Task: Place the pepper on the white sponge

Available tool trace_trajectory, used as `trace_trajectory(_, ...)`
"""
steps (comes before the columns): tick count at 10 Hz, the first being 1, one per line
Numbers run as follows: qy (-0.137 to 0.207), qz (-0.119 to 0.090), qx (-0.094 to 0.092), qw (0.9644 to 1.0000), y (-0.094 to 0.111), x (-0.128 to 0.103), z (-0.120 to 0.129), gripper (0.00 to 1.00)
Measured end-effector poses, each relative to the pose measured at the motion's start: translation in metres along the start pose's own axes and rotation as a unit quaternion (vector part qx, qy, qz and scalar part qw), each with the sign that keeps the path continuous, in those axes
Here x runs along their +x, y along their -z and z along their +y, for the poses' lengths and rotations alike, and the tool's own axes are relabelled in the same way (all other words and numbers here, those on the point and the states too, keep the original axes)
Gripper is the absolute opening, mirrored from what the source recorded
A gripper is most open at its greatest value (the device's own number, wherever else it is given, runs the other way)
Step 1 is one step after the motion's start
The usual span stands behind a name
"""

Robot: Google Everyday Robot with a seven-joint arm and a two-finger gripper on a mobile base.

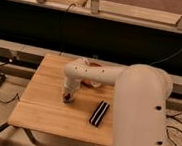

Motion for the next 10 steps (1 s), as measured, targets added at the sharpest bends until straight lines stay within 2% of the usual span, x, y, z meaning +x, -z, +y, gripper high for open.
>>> trace_trajectory(3, 0.000, 0.000, 0.000, 1.0000, 0.0000, 0.0000, 0.0000, 0.73)
trace_trajectory(4, 0.000, 0.000, 0.000, 1.0000, 0.0000, 0.0000, 0.0001, 0.79)
trace_trajectory(10, 0.000, 0.000, 0.000, 1.0000, 0.0000, 0.0000, 0.0001, 0.80)
